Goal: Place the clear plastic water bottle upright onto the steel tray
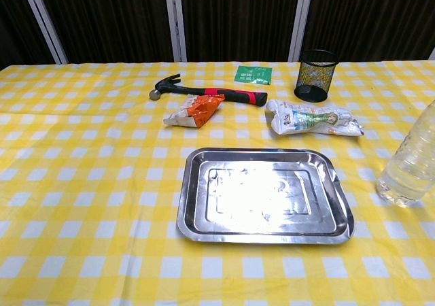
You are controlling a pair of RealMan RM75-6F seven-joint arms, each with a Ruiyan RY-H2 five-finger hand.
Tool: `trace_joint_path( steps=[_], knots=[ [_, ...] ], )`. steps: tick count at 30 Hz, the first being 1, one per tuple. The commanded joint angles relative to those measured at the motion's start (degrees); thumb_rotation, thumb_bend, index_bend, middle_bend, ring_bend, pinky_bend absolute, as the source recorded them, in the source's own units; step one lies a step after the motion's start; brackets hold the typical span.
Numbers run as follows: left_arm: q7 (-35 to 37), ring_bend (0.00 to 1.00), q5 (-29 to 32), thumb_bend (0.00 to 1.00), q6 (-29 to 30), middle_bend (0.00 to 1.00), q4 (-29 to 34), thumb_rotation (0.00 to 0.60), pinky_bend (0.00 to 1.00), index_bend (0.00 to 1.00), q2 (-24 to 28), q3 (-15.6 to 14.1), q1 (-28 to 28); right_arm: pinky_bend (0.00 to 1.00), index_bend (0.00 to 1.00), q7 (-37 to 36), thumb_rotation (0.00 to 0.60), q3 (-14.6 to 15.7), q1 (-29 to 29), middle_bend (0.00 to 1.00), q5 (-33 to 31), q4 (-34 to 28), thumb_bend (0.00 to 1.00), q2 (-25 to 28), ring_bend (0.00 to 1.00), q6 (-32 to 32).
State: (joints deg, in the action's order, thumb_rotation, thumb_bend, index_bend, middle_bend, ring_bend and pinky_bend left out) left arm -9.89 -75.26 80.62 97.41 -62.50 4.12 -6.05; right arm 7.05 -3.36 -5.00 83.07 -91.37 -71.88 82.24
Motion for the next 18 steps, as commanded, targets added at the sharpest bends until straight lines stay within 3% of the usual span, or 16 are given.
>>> trace_joint_path(
  steps=[1, 18],
  knots=[
    [-0.25, 0.0, -0.33, 0.19, 0.07, 0.0, 0.1, 0.6, 0.0, 0.06, -0.11, -0.17, -0.02, 0.0, 0.07, 0.16, 0.6, -0.02, 0.09, 0.0, -0.04, -0.07, 0.11, 0.02, 0.0, 0.18],
    [2.64, 0.0, -2.13, 0.19, 2.45, 0.0, 0.99, 0.6, 0.0, 0.06, 1.2, -0.25, 1.18, 0.0, 0.07, 0.02, 0.6, 0.23, -0.33, 0.0, -1.57, -0.29, 0.11, 0.15, 0.0, -2.14]
  ],
)
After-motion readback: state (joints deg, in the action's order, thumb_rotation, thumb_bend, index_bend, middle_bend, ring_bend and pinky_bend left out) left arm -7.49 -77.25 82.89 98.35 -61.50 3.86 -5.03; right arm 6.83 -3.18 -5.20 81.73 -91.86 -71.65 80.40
